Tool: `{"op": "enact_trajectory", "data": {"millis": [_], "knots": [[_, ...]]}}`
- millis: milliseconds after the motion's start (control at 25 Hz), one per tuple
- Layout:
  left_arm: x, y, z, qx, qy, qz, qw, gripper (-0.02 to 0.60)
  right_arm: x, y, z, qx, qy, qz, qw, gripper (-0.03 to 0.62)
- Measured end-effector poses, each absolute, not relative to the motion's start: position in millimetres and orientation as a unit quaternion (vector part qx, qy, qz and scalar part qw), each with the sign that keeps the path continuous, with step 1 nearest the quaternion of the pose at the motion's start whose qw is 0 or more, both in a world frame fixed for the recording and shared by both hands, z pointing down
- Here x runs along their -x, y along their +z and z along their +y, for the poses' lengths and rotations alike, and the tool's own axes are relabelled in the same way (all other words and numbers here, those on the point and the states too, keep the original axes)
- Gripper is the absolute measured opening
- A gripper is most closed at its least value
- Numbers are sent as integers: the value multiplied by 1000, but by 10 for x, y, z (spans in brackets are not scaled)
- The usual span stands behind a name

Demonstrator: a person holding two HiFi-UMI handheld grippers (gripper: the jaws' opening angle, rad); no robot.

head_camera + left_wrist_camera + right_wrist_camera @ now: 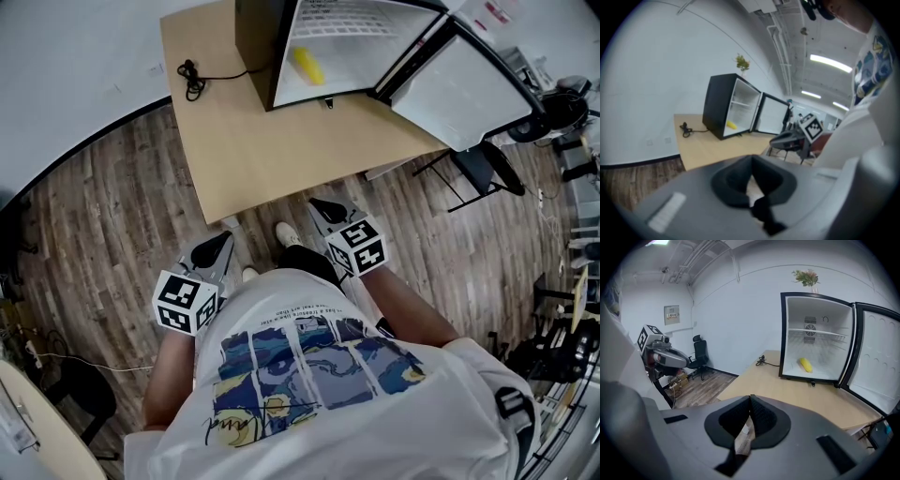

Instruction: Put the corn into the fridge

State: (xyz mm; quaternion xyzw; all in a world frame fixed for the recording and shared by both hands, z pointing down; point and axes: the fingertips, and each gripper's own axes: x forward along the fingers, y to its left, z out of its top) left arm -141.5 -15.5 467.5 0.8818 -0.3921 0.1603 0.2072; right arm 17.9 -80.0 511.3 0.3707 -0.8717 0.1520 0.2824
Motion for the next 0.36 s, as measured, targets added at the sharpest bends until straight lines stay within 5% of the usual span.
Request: {"op": "enact_trajectory", "data": {"millis": [360], "knots": [[1183, 4660, -595, -880, 162, -395, 210, 9, -410, 5149, -1250, -366, 155, -872, 285, 11]]}}
